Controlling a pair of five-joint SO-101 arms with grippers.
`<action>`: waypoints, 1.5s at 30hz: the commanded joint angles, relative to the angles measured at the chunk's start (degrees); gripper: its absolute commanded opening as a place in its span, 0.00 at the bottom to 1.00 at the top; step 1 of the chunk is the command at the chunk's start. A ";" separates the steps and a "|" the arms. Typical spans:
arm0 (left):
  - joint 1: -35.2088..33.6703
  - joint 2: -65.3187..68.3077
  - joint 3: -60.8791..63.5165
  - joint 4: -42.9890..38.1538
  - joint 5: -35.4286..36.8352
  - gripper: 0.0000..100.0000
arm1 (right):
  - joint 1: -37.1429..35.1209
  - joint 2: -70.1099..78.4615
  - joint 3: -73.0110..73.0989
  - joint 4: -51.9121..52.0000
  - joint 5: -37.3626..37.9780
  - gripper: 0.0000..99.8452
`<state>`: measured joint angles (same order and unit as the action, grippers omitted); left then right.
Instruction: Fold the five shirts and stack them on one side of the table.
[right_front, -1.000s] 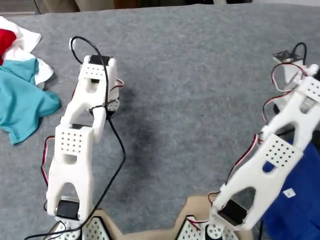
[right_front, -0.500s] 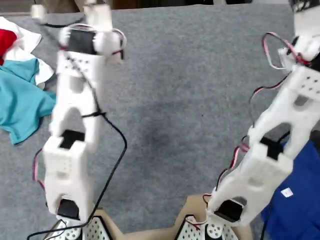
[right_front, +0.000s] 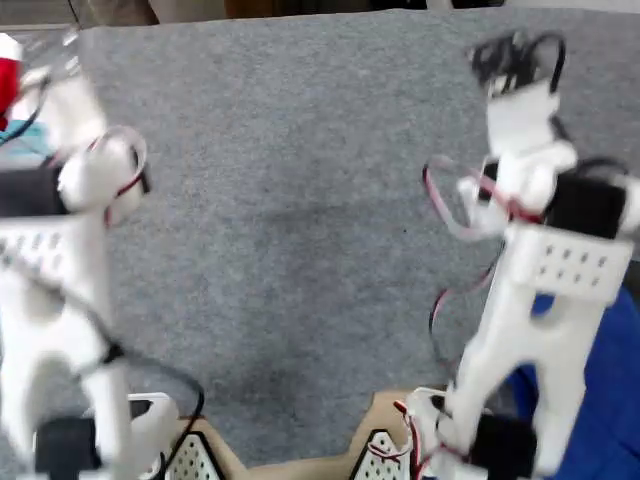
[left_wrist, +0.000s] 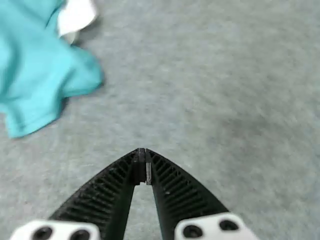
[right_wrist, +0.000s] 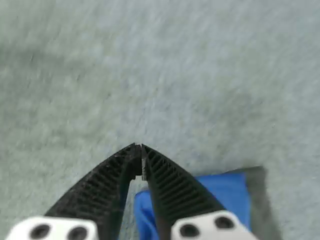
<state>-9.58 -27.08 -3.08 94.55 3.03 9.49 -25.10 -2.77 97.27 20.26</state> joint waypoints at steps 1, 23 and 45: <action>-6.59 -20.44 22.95 -9.76 -0.35 0.02 | -0.13 -14.64 22.46 -9.32 -0.35 0.01; -9.85 -69.14 81.05 -33.76 -5.89 0.02 | 0.22 -68.97 88.22 -43.78 -0.70 0.01; -13.63 -77.14 100.31 -38.51 -14.86 0.02 | 5.14 -82.33 99.65 -27.08 -0.62 0.01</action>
<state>-23.30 -104.09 96.26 56.84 -9.71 13.80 -103.25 96.75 62.99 20.18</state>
